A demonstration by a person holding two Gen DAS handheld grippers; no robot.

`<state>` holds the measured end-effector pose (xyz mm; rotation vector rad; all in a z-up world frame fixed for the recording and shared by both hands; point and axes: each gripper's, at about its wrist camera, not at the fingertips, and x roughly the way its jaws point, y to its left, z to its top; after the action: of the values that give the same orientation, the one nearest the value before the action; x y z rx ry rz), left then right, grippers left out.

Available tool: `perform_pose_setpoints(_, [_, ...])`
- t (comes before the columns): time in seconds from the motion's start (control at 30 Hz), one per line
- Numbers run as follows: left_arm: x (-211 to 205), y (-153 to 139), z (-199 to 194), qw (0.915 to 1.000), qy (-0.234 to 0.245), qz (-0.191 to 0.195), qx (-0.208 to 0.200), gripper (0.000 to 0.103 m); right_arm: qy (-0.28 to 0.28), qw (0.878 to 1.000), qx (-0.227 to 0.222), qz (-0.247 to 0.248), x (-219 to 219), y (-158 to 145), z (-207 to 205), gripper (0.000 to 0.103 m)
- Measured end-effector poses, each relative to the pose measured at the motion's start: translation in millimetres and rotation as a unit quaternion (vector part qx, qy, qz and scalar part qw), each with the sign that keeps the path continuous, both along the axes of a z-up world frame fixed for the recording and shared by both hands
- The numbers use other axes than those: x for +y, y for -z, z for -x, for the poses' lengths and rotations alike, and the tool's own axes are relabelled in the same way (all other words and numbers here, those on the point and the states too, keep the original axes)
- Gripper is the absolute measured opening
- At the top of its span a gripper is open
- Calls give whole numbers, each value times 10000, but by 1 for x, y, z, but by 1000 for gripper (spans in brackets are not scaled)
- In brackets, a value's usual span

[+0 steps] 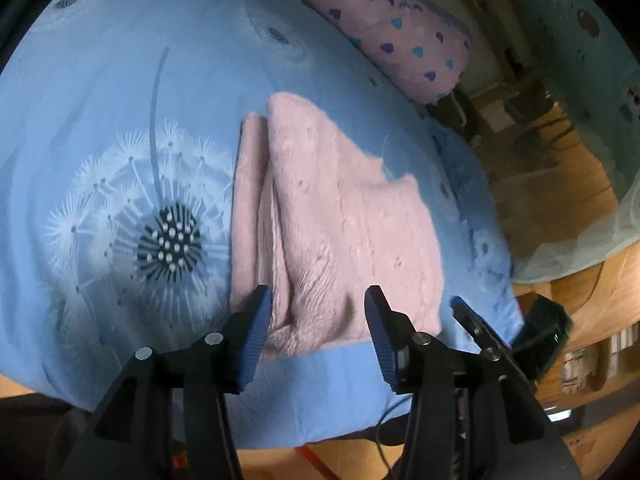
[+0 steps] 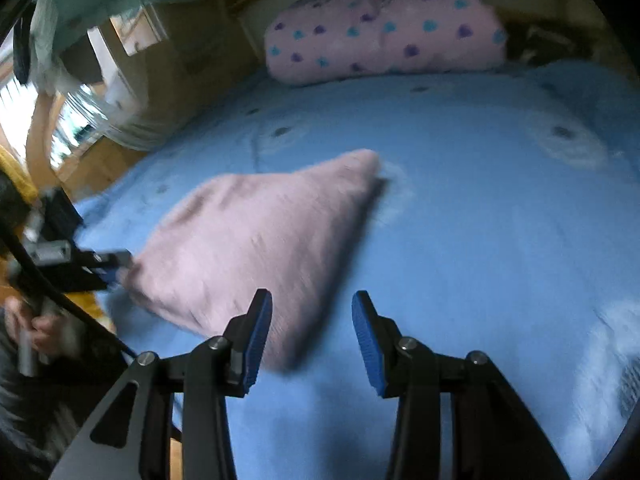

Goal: Fold small clothes
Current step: 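Fold the lifted cardigan over onto itself and open the right gripper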

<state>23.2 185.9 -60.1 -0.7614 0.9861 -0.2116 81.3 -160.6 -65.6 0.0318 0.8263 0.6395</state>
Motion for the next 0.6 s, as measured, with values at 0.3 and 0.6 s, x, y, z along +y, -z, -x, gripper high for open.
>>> perform_pose_setpoints(0.3, [-11, -5, -11, 9996, -23, -261, -51, 41, -758, 9772, -1378, 1427, 59, 15, 61, 44])
perform_pose_setpoints(0.6, [-11, -4, -11, 9993, -35, -370, -86, 17, -502, 9682, -1920, 1521, 72, 11, 58, 10])
